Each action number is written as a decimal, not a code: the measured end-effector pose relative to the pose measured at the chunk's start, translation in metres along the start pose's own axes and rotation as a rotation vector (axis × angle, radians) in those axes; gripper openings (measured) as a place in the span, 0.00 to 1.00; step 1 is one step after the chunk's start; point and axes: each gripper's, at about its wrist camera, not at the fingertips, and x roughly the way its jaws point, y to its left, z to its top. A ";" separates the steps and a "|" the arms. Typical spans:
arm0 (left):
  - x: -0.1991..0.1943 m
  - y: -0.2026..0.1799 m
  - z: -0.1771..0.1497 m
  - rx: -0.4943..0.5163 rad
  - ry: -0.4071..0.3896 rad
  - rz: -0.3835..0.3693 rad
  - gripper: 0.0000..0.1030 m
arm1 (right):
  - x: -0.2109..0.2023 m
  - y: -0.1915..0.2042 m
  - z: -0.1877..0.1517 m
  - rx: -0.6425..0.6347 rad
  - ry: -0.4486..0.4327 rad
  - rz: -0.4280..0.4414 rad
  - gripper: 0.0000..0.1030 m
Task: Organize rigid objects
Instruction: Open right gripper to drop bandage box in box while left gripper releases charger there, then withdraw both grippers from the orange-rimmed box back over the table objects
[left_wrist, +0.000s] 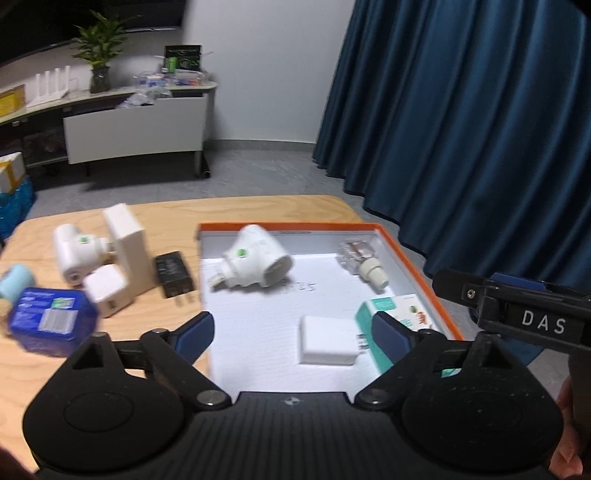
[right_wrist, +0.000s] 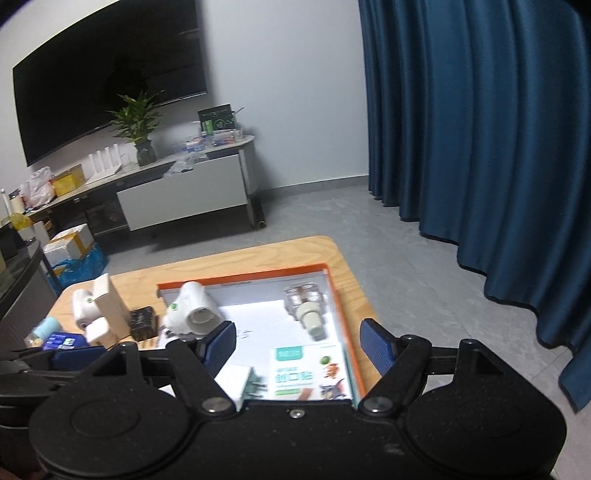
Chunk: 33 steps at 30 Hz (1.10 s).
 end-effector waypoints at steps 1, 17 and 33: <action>-0.004 0.004 -0.001 -0.005 -0.003 0.012 0.95 | -0.001 0.004 -0.001 -0.005 0.002 0.007 0.86; -0.065 0.086 -0.017 -0.112 -0.027 0.190 0.99 | 0.004 0.093 -0.023 -0.105 0.093 0.190 0.86; -0.093 0.133 -0.028 -0.176 -0.036 0.283 1.00 | 0.000 0.152 -0.028 -0.165 0.115 0.284 0.86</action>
